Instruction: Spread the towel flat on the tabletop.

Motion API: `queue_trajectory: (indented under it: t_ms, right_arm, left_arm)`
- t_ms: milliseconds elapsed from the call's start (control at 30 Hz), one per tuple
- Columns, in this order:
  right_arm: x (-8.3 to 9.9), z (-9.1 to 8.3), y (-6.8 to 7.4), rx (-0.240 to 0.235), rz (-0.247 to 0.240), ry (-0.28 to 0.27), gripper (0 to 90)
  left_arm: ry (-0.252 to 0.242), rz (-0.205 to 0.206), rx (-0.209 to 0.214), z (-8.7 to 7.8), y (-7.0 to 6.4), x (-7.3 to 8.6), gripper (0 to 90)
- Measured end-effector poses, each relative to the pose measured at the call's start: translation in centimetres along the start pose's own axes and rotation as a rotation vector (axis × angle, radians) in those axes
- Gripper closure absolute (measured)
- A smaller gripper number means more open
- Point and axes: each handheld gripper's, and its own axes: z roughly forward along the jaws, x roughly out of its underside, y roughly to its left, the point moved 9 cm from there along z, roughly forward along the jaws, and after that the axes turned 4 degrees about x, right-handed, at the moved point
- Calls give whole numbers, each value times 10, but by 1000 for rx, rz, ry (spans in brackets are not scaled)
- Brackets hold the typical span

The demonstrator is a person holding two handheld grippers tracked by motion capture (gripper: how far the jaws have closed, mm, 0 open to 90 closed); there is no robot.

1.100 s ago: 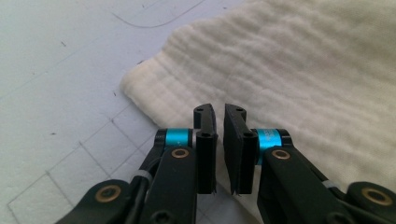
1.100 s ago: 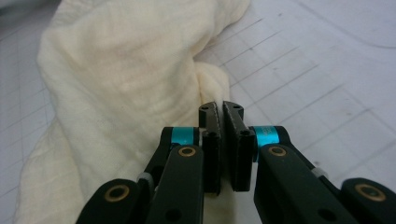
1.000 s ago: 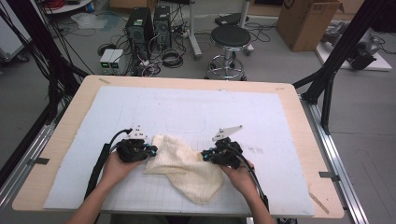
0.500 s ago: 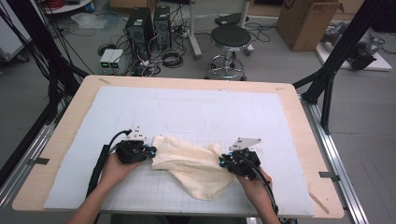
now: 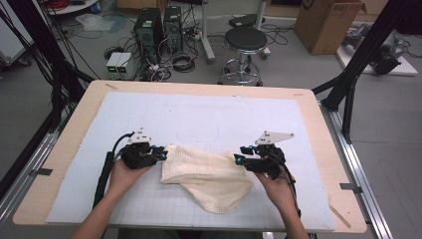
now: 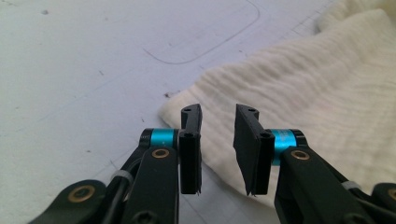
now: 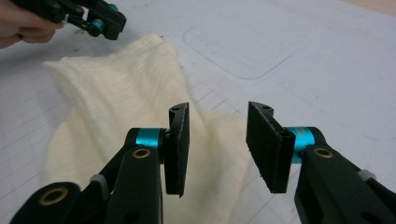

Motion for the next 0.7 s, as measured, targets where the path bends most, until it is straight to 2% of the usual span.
queue_trajectory:
  t_ms: [67, 133, 200, 267, 333, 400, 500, 567, 600, 700]
  right_arm:
    - [2, 9, -9, 12, 23, 15, 602]
    - [6, 19, -15, 3, 48, 44, 596]
    - [9, 29, -18, -14, 58, 59, 578]
    - [13, 38, -18, -31, 75, 82, 565]
    - [19, 48, -18, -38, 61, 120, 566]
    - [26, 55, -16, -58, 70, 162, 607]
    - [34, 62, -14, -97, 84, 207, 731]
    - [35, 64, -13, -109, 76, 214, 835]
    - [35, 63, -12, -116, 77, 217, 851]
    - [32, 58, -14, -86, 66, 208, 868]
  left_arm:
    - [7, -18, 2, 4, 2, -2, 681]
    - [9, -23, 5, 9, 0, -4, 644]
    - [21, -17, 2, 14, 0, -4, 618]
    - [37, -28, 1, 20, -1, -3, 593]
    - [62, -32, 1, 24, -1, 1, 596]
    - [87, -5, -10, 28, -2, 6, 634]
    - [102, 40, -48, 28, -2, 6, 732]
    - [103, 35, -50, 27, -2, 7, 799]
    - [105, 31, -47, 27, -2, 7, 842]
    - [115, 44, -48, 25, -1, 7, 886]
